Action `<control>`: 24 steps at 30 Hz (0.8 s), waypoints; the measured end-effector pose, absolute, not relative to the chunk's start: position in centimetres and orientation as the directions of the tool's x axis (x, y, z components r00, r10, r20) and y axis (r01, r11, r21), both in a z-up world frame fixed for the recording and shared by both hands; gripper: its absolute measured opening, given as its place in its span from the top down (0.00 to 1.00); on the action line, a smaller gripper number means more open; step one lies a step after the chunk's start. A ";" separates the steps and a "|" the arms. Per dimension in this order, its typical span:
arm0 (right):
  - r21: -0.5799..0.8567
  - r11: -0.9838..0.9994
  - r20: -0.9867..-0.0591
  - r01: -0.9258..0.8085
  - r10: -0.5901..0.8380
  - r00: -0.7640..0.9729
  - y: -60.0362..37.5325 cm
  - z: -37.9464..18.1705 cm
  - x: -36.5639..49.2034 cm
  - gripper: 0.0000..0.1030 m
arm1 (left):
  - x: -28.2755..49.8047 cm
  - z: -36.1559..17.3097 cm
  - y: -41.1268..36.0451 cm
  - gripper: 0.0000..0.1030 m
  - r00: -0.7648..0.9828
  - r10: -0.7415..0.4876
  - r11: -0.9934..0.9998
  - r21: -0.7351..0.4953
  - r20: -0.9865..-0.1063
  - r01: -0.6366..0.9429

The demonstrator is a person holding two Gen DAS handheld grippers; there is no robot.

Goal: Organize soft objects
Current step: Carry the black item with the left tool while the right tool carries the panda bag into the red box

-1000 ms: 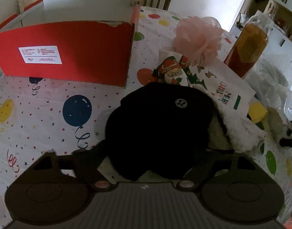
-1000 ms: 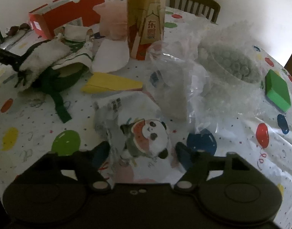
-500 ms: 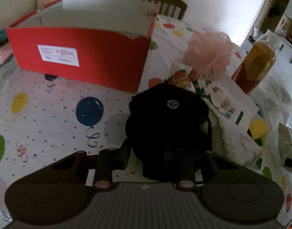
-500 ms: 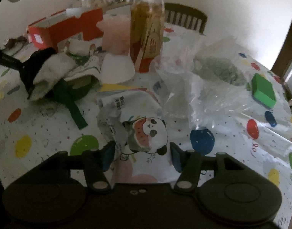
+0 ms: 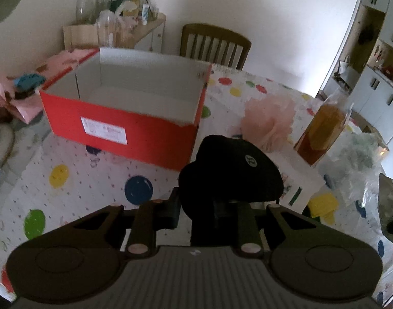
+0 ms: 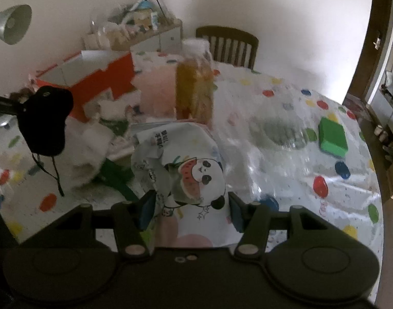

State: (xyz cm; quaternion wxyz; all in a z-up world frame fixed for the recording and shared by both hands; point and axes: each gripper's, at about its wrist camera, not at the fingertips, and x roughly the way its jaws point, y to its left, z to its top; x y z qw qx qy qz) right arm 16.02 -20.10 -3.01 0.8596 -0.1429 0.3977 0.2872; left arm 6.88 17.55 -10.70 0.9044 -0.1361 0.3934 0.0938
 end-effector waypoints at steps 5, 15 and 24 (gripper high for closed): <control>-0.007 0.780 -0.757 -0.626 0.405 0.512 -17.9 -0.6 15.8 0.44 | 6.9 -7.6 18.2 0.78 0.692 0.068 0.948 -0.169 -0.719 -0.268; -0.004 0.743 -0.737 -0.670 0.450 0.504 -10.7 2.9 16.7 0.44 | 7.7 -2.3 21.3 0.78 0.748 0.080 0.957 -0.158 -0.659 -0.241; 0.018 0.719 -0.729 -0.694 0.485 0.483 -1.8 4.3 19.2 0.44 | 10.2 0.1 25.5 0.78 0.771 0.111 0.965 -0.118 -0.627 -0.235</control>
